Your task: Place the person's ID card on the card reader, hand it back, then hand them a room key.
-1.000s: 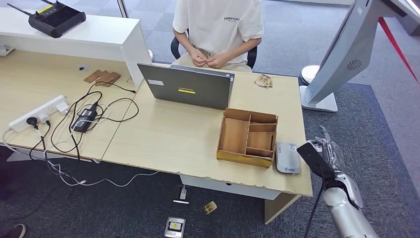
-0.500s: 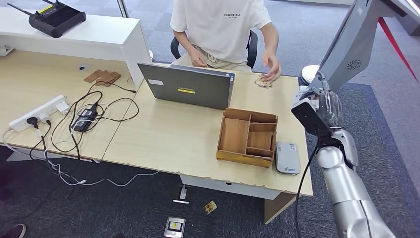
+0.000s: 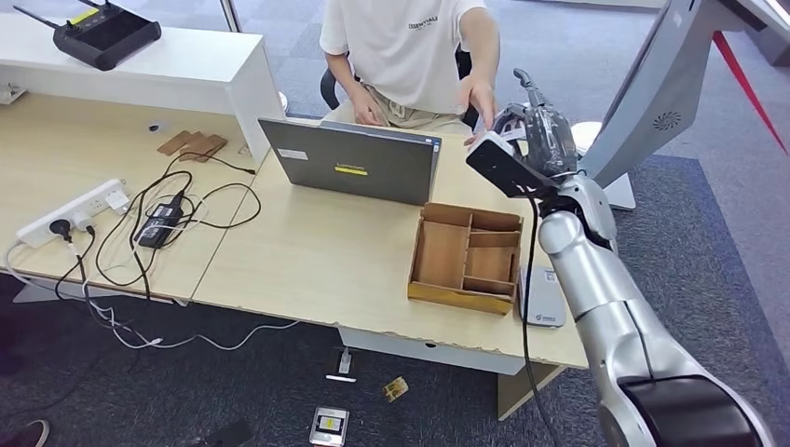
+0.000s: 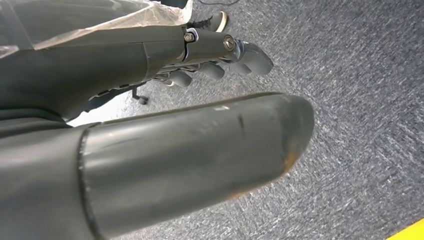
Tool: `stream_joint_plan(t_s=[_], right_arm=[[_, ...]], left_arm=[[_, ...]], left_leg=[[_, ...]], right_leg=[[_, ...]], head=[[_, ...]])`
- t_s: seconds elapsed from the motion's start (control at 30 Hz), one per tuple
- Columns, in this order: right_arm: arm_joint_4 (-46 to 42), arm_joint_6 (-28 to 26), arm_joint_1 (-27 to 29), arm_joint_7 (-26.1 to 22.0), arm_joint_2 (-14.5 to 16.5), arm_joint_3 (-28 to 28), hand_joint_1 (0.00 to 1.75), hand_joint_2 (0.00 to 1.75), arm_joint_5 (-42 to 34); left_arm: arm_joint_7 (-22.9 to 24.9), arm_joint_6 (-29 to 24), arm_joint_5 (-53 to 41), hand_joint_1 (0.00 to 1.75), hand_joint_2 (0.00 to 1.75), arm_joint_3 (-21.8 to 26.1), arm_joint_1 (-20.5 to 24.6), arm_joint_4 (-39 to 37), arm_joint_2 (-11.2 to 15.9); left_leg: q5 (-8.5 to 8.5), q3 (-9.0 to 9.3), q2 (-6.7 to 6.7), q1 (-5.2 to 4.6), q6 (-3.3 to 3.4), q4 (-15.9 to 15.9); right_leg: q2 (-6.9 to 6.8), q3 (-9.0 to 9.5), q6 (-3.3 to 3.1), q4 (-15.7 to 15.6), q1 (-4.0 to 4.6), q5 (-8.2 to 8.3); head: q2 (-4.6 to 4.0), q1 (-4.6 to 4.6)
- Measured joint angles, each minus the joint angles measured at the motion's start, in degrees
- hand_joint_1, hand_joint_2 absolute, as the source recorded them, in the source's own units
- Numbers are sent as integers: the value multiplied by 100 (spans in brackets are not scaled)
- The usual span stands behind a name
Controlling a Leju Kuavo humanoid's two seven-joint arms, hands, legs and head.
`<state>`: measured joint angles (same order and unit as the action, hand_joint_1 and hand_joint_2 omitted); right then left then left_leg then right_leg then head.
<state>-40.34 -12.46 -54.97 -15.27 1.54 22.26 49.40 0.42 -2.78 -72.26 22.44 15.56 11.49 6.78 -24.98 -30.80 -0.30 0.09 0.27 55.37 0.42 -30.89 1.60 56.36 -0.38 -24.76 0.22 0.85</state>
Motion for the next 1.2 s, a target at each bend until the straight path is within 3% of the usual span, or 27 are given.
stream_joint_plan(t_s=[0.4,0.43,0.53,0.57,0.73,0.87,1.1,1.2], right_arm=[[773,154,-241,245,154,138,175,175,162],[826,162,-250,268,152,143,147,175,171],[951,167,-264,306,138,168,16,175,176],[983,167,-266,309,132,178,0,175,176],[1143,141,-266,348,104,191,0,175,149],[1226,-3,-257,377,70,191,0,0,78],[1265,-209,-231,314,44,189,0,0,-173],[1230,-262,-208,212,10,175,0,131,-384]], left_arm=[[14,159,-148,0,0,-217,106,5,-20],[17,185,-164,0,0,-242,128,5,-25],[22,244,-206,0,0,-304,182,9,-33],[22,257,-215,0,0,-324,195,12,-34],[42,292,-227,0,0,-435,266,17,-44],[85,300,-196,0,0,-489,286,19,-46],[103,252,-62,0,0,-539,283,19,-47],[103,206,29,0,0,-541,262,19,-46]], left_leg=[[0,-7,-1,-1,0,2],[0,-7,0,-1,0,2],[0,-7,0,-1,0,2],[0,-7,1,-1,0,2],[0,-7,2,0,0,2],[0,-7,3,-1,0,2],[0,-7,5,-1,0,3],[0,-7,5,0,0,3]], right_leg=[[-1,-8,2,-6,-1,2],[-1,-8,2,-6,-1,2],[-1,-10,2,-5,-1,2],[0,-11,2,-5,-1,2],[0,-11,1,-5,0,3],[1,-12,0,-5,0,4],[1,-12,0,-4,0,5],[1,-11,0,-4,0,4]], head=[[0,-1],[0,-1],[0,0],[0,0],[0,0],[0,-1],[0,0],[0,0]])
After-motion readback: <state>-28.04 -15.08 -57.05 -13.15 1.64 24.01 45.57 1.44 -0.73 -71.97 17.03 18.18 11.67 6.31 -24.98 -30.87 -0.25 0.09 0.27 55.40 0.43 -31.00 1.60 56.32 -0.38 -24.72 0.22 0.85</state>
